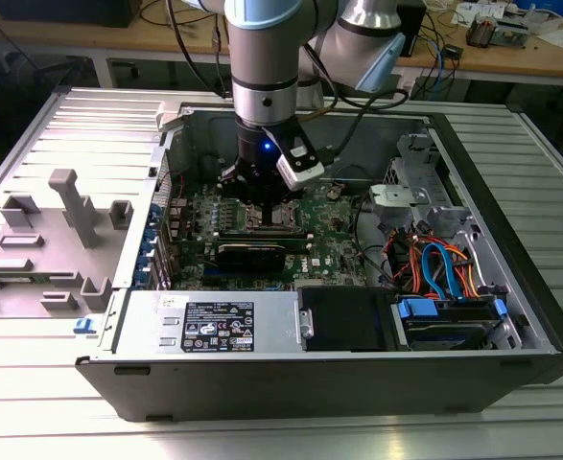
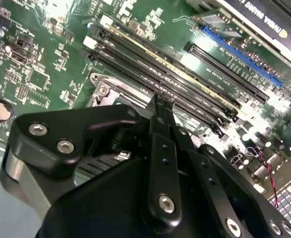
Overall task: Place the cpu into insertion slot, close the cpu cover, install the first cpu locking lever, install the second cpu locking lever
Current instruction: 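Install the second cpu locking lever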
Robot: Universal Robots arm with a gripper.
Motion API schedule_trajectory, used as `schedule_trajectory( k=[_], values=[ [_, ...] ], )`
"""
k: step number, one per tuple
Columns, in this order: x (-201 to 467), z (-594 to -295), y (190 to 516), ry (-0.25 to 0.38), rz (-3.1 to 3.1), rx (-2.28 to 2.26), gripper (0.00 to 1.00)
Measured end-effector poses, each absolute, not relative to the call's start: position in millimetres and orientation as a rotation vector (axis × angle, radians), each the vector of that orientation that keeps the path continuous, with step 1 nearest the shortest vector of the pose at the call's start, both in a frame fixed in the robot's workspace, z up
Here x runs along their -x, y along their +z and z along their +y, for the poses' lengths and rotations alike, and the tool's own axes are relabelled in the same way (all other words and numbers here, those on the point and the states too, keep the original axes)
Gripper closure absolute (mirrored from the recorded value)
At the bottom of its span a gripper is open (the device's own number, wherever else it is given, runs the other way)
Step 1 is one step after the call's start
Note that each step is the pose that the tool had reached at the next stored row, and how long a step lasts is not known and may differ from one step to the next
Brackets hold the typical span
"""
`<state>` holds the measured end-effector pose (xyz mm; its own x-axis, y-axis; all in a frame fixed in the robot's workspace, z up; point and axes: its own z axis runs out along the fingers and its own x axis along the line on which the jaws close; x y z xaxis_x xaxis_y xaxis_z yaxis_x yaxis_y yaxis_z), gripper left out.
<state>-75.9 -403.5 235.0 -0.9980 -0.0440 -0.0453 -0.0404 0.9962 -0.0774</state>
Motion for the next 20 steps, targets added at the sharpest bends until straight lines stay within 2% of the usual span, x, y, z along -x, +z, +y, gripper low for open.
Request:
schedule_trajectory(
  k=[20],
  values=[
    [75.4, -403.5, 231.4, -0.118, 3.145, 0.138, 0.89]
  ],
)
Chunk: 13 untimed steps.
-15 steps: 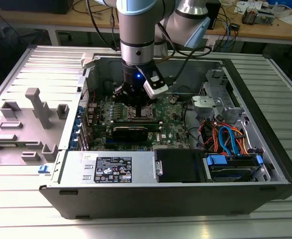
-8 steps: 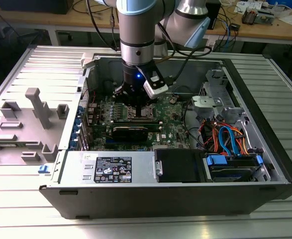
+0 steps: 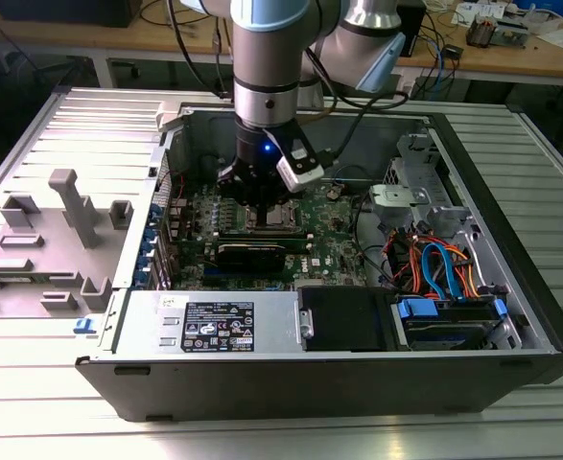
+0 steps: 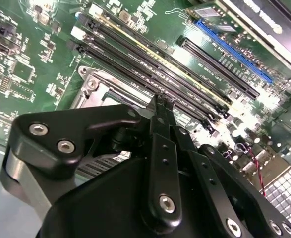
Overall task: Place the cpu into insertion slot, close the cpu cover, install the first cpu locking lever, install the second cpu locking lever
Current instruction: 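Install the second cpu locking lever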
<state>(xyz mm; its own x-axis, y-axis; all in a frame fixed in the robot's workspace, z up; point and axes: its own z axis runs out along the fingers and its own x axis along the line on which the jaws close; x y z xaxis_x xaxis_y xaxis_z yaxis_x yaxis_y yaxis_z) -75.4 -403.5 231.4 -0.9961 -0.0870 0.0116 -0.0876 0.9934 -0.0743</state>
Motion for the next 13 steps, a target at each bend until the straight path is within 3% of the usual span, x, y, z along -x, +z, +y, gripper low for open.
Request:
schedule_trajectory(
  k=[13],
  values=[
    [76.7, -411.2, 229.3, 0.079, -3.125, -0.195, 0.89]
  ],
)
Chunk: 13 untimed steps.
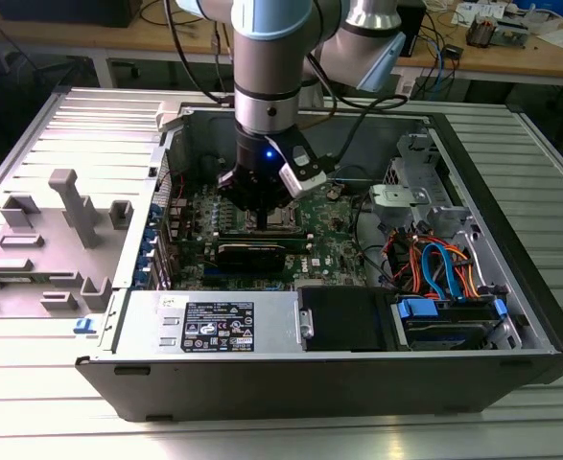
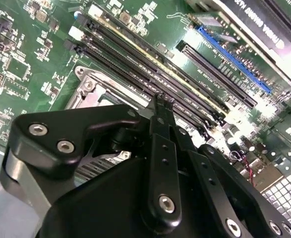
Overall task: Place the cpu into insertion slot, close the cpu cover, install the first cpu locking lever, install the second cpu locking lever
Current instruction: 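Install the second cpu locking lever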
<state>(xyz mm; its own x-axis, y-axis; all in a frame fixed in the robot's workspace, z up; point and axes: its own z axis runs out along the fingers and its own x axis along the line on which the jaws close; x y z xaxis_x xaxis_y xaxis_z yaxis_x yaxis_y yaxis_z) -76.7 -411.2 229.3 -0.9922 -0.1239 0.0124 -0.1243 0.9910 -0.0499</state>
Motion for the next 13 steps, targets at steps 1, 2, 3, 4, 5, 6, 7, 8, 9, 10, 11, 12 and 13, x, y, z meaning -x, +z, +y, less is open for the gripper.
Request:
schedule_trajectory(
  k=[1, 2, 3, 4, 5, 6, 7, 8, 9, 10, 11, 12, 13],
  values=[
    [78.7, -411.2, 228.7, 0.072, -3.126, -0.196, 0.89],
    [80.5, -411.3, 228.1, 0.067, -3.126, -0.196, 0.89],
    [83.3, -411.6, 226.9, 0.060, -3.126, -0.199, 0.89],
    [84.3, -411.8, 226.5, 0.059, -3.126, -0.200, 0.89],
    [85.1, -412.0, 226.2, 0.057, -3.126, -0.201, 0.89],
    [86.4, -412.2, 225.4, 0.056, -3.126, -0.203, 0.89],
    [86.9, -412.3, 225.0, 0.055, -3.126, -0.204, 0.89],
    [87.2, -412.4, 224.7, 0.055, -3.126, -0.205, 0.89],
    [87.9, -412.4, 224.2, 0.055, -3.126, -0.206, 0.89],
    [88.6, -412.5, 223.9, 0.055, -3.126, -0.207, 0.89],
    [89.9, -412.4, 223.3, 0.053, -3.126, -0.208, 0.89],
    [91.0, -412.4, 223.0, 0.052, -3.126, -0.209, 0.89],
    [92.4, -412.4, 222.7, 0.052, -3.126, -0.209, 0.89]
  ],
)
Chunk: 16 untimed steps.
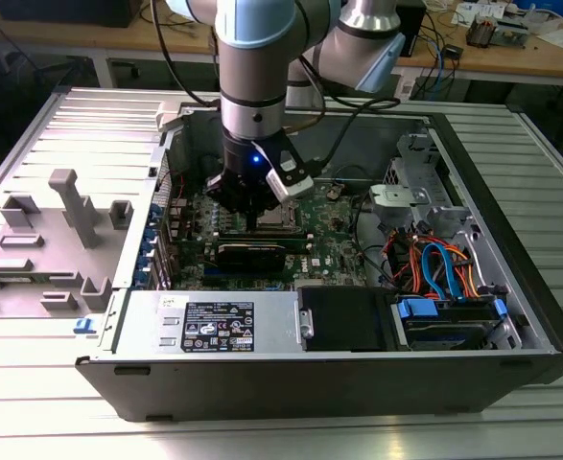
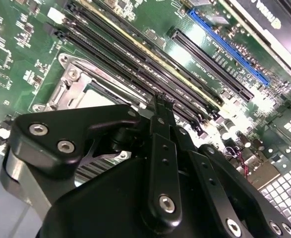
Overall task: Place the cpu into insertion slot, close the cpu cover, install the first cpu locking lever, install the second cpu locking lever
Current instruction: 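Install the second cpu locking lever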
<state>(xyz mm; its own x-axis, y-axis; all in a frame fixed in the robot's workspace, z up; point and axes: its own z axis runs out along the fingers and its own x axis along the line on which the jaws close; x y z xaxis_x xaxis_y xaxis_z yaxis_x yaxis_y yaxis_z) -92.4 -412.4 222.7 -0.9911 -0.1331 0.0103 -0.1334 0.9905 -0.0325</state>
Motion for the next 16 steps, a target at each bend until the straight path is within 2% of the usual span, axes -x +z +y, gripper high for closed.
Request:
schedule_trajectory(
  k=[12, 16],
  values=[
    [100.4, -412.4, 214.2, 0.048, -3.126, -0.221, 0.89],
    [101.0, -412.3, 211.5, 0.029, -3.127, -0.222, 0.89]
  ],
)
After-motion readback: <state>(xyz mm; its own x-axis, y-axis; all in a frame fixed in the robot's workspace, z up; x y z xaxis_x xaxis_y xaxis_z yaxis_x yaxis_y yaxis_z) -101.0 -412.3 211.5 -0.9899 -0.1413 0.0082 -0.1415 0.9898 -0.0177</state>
